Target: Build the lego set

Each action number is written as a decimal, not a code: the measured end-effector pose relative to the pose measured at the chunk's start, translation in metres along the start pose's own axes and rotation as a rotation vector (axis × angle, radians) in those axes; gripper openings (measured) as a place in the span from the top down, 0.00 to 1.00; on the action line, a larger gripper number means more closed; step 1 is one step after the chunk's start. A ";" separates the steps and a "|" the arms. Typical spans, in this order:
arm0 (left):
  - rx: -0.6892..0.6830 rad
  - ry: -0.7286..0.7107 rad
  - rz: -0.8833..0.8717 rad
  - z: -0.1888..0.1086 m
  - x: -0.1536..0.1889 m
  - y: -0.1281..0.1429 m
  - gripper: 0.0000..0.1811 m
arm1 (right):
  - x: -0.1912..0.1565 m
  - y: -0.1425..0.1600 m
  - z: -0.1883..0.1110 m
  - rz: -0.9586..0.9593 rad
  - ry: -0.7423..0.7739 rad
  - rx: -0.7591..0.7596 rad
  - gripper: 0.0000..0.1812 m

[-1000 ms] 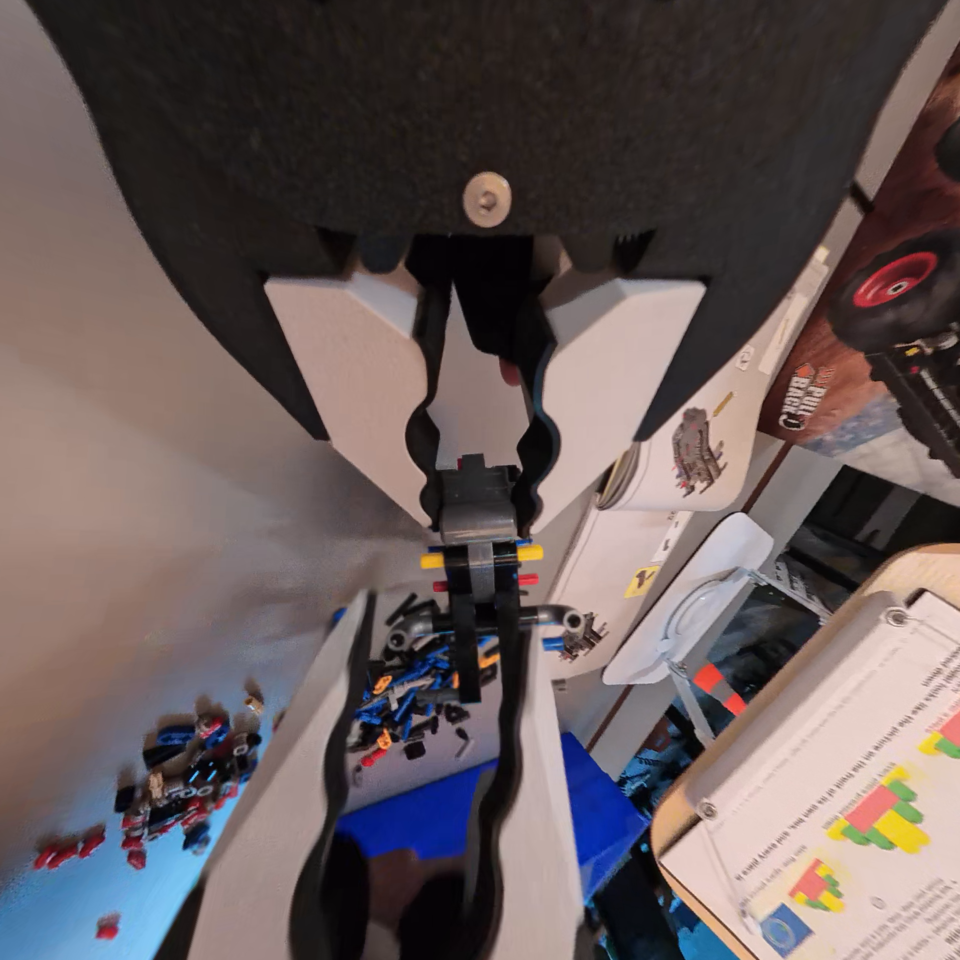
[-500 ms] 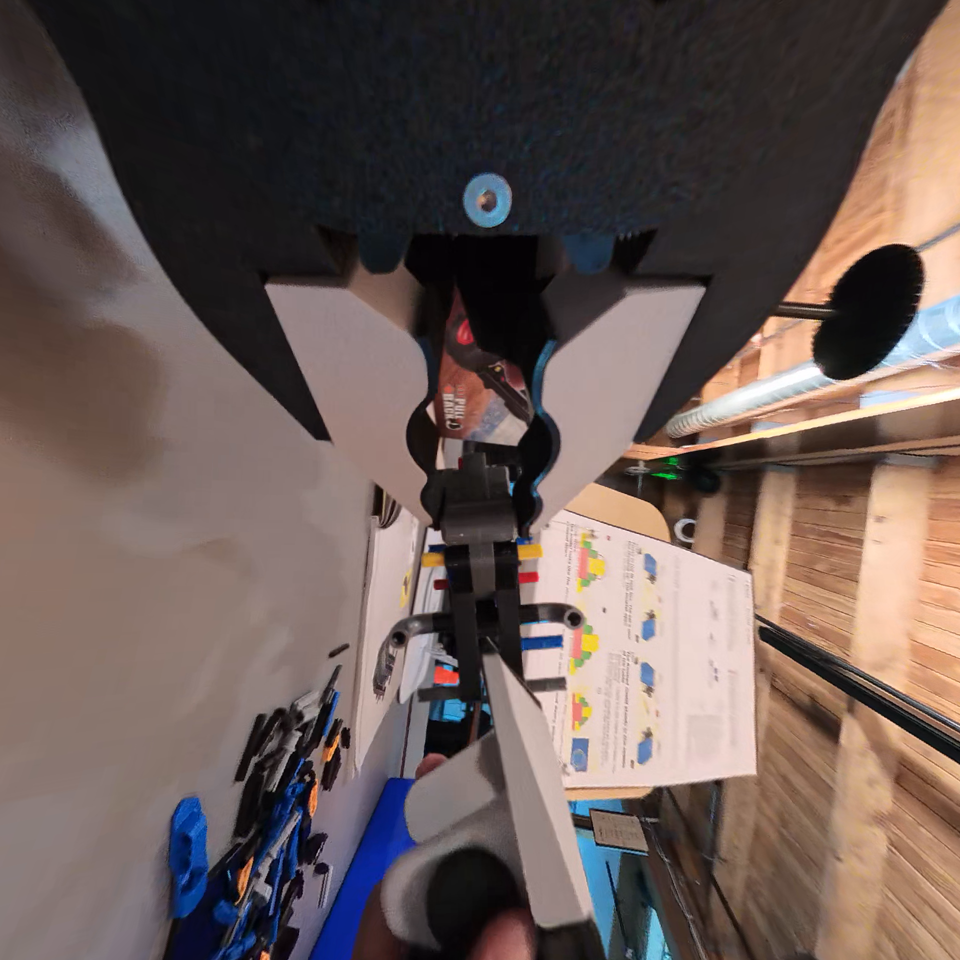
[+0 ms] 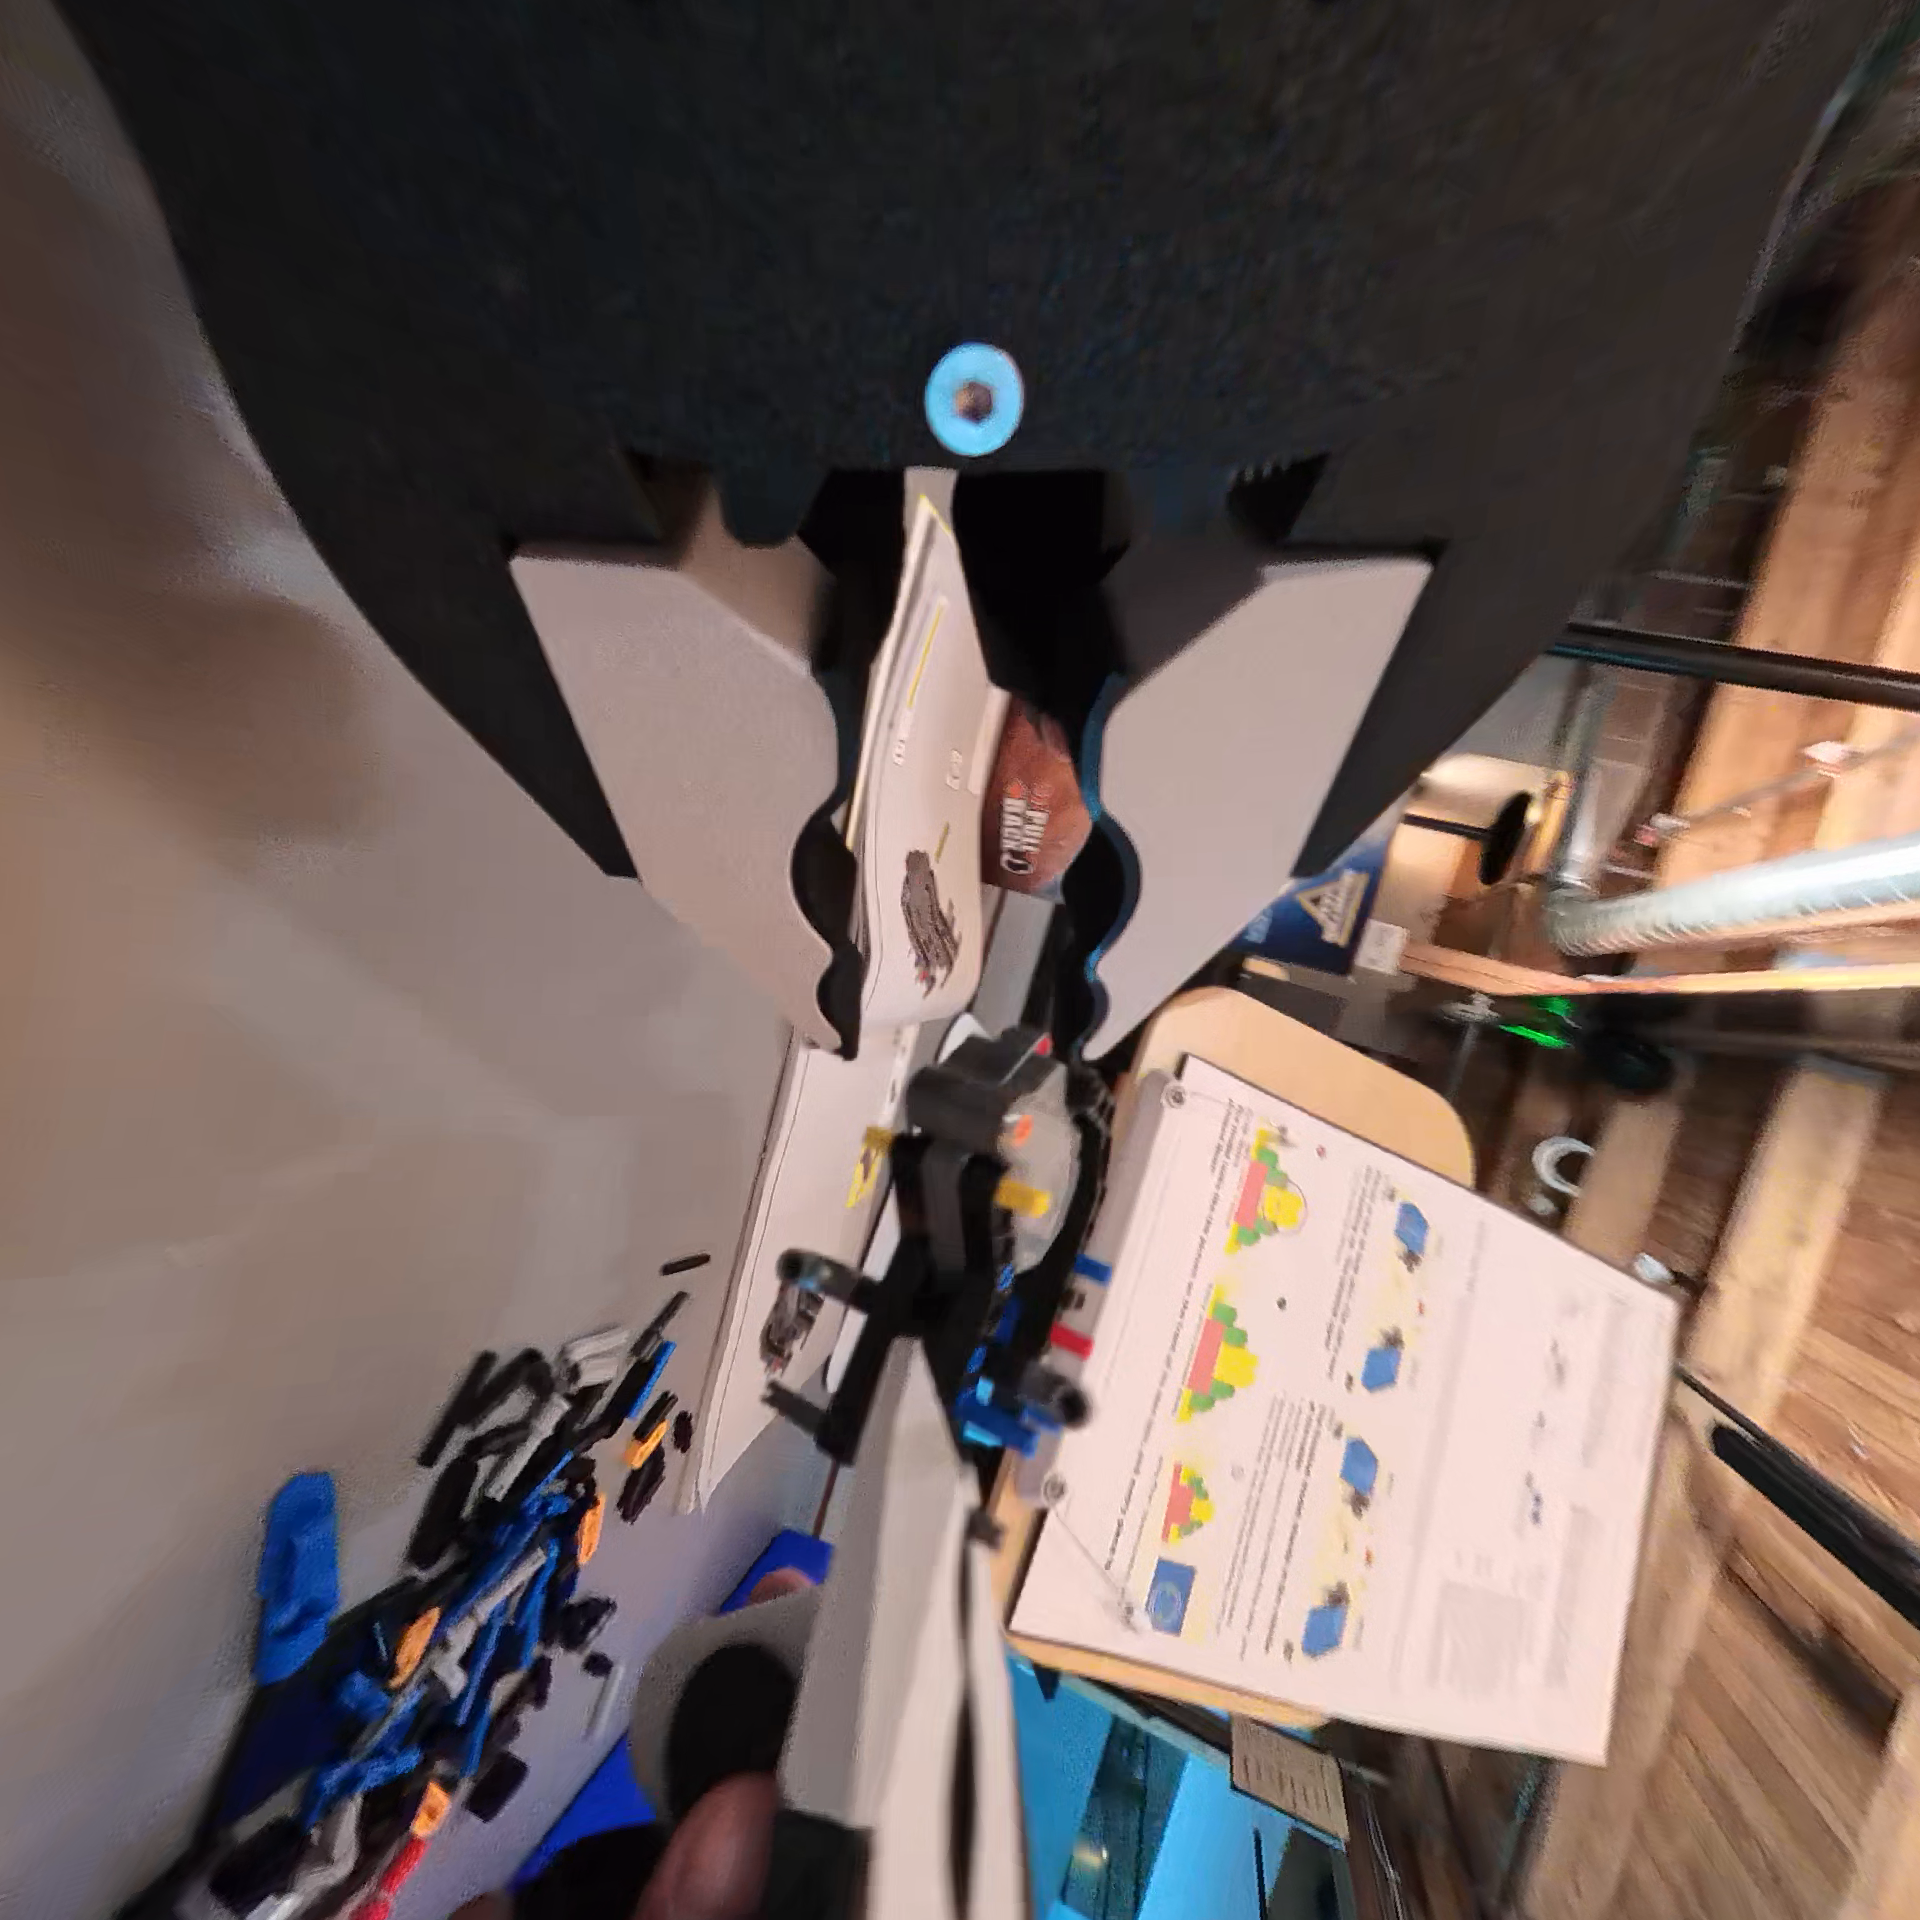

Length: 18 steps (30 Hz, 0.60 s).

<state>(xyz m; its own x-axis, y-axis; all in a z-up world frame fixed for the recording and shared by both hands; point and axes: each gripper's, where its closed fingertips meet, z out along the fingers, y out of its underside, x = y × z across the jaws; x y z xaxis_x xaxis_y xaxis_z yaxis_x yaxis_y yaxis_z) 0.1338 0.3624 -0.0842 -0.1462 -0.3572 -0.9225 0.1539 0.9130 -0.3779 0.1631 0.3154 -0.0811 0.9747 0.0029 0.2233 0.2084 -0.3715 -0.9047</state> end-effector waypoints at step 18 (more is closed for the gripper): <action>0.200 0.660 -0.863 -0.014 0.015 -0.012 0.69 | -0.031 0.029 0.000 0.117 -0.272 -0.171 0.97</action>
<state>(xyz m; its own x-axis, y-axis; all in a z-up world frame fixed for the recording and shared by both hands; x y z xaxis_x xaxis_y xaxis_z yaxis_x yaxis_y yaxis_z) 0.1159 0.3494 -0.0922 -0.7640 -0.6293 -0.1423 -0.1044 0.3382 -0.9353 0.1390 0.3047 -0.1140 0.9818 0.1901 -0.0039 0.1001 -0.5346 -0.8392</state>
